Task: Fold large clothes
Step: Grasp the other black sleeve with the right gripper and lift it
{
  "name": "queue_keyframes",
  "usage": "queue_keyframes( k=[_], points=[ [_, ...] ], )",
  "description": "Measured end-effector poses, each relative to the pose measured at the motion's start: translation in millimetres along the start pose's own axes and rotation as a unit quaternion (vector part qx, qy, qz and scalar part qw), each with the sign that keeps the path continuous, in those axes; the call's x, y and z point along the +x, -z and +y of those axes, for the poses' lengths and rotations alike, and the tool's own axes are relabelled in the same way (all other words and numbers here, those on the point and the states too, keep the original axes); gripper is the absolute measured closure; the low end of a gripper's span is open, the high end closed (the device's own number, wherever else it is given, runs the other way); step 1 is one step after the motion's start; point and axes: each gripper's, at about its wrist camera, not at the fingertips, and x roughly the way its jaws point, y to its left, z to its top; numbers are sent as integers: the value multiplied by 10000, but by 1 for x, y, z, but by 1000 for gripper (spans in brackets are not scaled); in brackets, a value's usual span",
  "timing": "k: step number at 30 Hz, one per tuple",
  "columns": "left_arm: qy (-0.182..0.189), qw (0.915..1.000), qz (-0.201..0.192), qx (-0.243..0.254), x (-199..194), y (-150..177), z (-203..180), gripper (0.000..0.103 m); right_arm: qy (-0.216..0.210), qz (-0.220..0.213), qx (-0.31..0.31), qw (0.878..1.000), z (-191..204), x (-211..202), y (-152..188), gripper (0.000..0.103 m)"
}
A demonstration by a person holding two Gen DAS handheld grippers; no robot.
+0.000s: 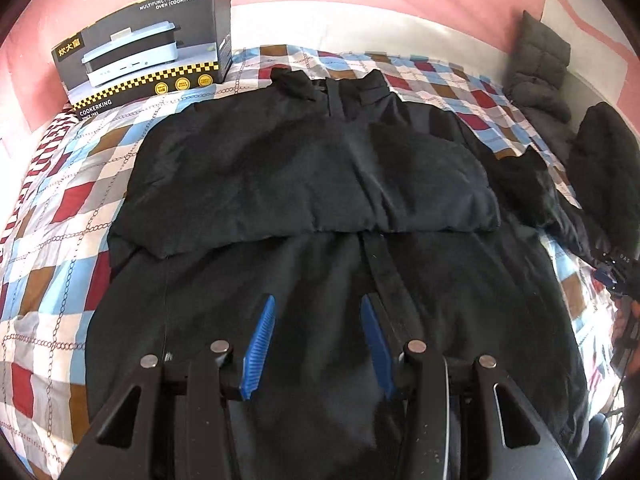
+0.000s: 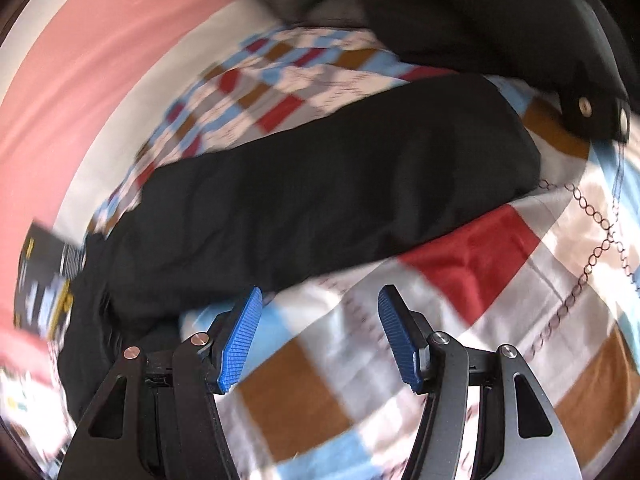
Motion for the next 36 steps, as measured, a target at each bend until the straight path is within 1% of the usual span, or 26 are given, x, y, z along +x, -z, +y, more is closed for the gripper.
queue_keyframes(
  k=[4, 9, 11, 13, 14, 15, 17, 18, 19, 21, 24, 27, 32, 36],
  points=[
    [-32, 10000, 24, -54, 11, -4, 3, 56, -127, -8, 591, 9982, -23, 16, -15, 38],
    [-71, 9999, 77, -87, 19, -4, 8, 56, -341, -234, 1238, 9915, -44, 27, -31, 37],
    [-97, 9998, 107, -100, 20, -2, 10, 56, -337, -315, 1382, 9893, -47, 28, -35, 37],
    [-110, 9998, 129, -125, 20, -1, 12, 56, -242, -361, 1401, 9892, -46, 29, -41, 39],
    [-112, 9998, 132, -139, 19, 0, 14, 56, -123, -374, 1389, 9895, -45, 28, -45, 53],
    [-118, 9997, 131, -148, 19, 0, 15, 56, -20, -384, 1368, 9898, -44, 27, -48, 71],
    [-136, 9997, 118, -170, 16, 1, 19, 56, -32, -433, 1282, 9908, -39, 19, -55, 84],
    [-145, 9997, 105, -187, 14, 1, 21, 56, -52, -479, 1210, 9915, -36, 13, -58, 88],
    [-152, 9996, 90, -203, 13, 1, 23, 56, -68, -551, 1084, 9926, -30, 5, -61, 89],
    [-175, 9995, 57, -246, 10, 1, 28, 56, -134, -713, 817, 9940, -14, -15, -69, 92],
    [-202, 9992, 10, -356, 6, 1, 38, 56, -324, -969, 463, 9937, 14, -44, -77, 93],
    [-227, 9986, -42, -476, 2, 0, 48, 56, -621, -1239, 53, 9903, 56, -75, -87, 93],
    [-295, 9975, -123, -636, -2, 0, 66, 56, -1197, -1512, -765, 9782, 141, -120, -90, 93],
    [-331, 9961, -148, -801, -3, 3, 85, 56, -1666, -1454, -1481, 9639, 219, -134, -75, 93]
  ],
)
